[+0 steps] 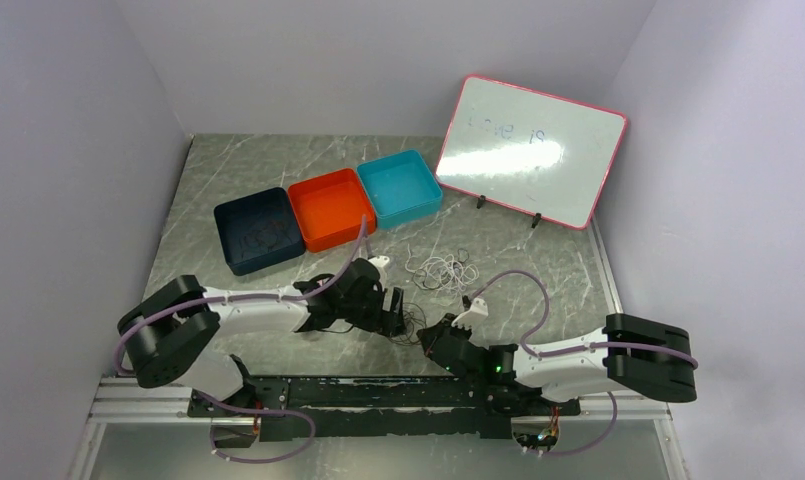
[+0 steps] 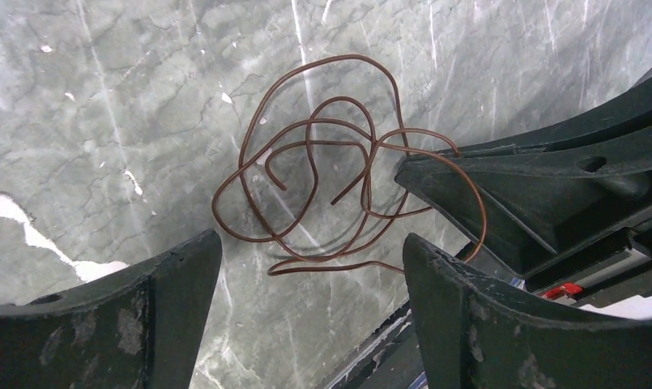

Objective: Untangle the cables

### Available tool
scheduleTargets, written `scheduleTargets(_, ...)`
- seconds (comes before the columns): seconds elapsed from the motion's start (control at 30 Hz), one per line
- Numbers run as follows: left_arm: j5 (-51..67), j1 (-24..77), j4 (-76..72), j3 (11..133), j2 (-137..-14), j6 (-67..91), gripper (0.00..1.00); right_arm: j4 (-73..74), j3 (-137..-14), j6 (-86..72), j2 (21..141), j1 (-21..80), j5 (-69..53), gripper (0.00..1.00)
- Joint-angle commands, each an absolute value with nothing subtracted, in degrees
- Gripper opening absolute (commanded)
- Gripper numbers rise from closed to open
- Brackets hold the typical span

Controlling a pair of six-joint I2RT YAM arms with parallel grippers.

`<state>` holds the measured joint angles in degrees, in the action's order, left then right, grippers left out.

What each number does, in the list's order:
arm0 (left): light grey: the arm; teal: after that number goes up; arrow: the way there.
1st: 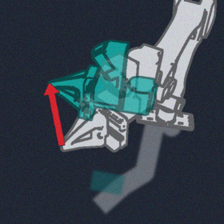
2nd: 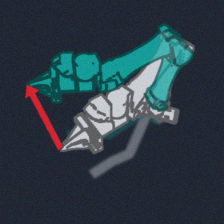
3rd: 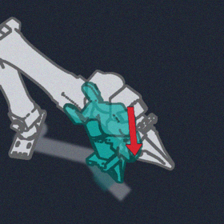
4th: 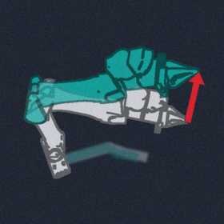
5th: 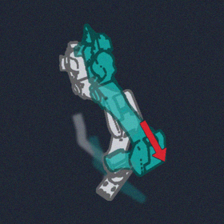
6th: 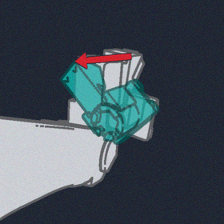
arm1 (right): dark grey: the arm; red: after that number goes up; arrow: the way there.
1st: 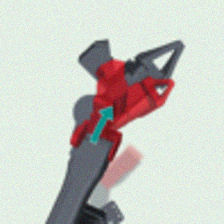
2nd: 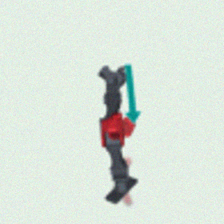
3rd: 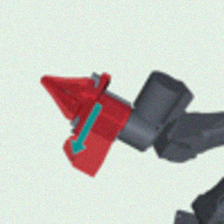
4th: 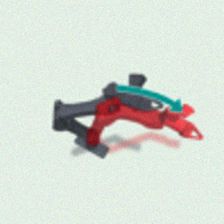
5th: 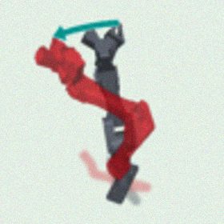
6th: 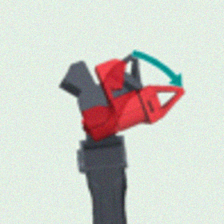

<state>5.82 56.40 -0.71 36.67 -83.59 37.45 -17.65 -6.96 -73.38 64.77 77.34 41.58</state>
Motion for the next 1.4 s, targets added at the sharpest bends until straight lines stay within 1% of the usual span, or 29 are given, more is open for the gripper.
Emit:
scheduleTargets(0.0,8.33,56.16,-4.43,37.22,-85.47,37.16,0.85,-19.47,-6.18,-73.14,65.37,77.03,42.57,0.03)
scheduleTargets(0.2,5.78,56.32,-1.96,39.21,-88.19,37.76,0.80,-20.53,-5.86,-73.00,65.51,77.08,42.36,0.03)
scheduleTargets(0.43,4.30,57.70,-0.26,41.72,-91.35,36.95,0.77,-22.47,-5.55,-72.90,66.30,77.08,41.79,0.03)
scheduleTargets(0.5,3.56,58.35,0.42,42.39,-92.35,36.63,0.75,-23.08,-5.39,-73.04,66.62,77.08,41.73,0.03)
scheduleTargets(0.63,1.54,60.00,2.65,43.92,-94.44,35.80,0.67,-23.91,-5.31,-73.12,67.54,77.08,41.56,0.03)
scheduleTargets(0.73,-0.18,60.99,4.33,44.86,-95.77,35.43,0.63,-24.33,-5.30,-73.22,68.00,76.99,41.48,0.03)
scheduleTargets(0.83,-1.25,61.51,5.22,45.10,-96.85,35.41,0.55,-24.27,-5.19,-73.59,67.96,76.99,41.48,0.03)
scheduleTargets(0.97,-1.73,61.61,5.24,44.73,-97.16,35.71,0.42,-23.67,-4.69,-74.26,67.12,76.99,41.62,0.03)
scheduleTargets(1.13,-2.06,61.61,5.02,44.43,-96.47,35.94,0.20,-21.25,-5.10,-73.44,65.13,76.99,42.20,0.06)
scheduleTargets(1.23,-2.42,61.61,5.38,44.46,-96.09,36.10,0.08,-20.55,-5.30,-71.87,63.59,76.99,42.56,0.09)
scheduleTargets(1.37,-3.43,61.61,6.37,44.28,-94.41,36.25,0.07,-19.16,-5.64,-69.36,60.16,76.99,42.68,0.19)
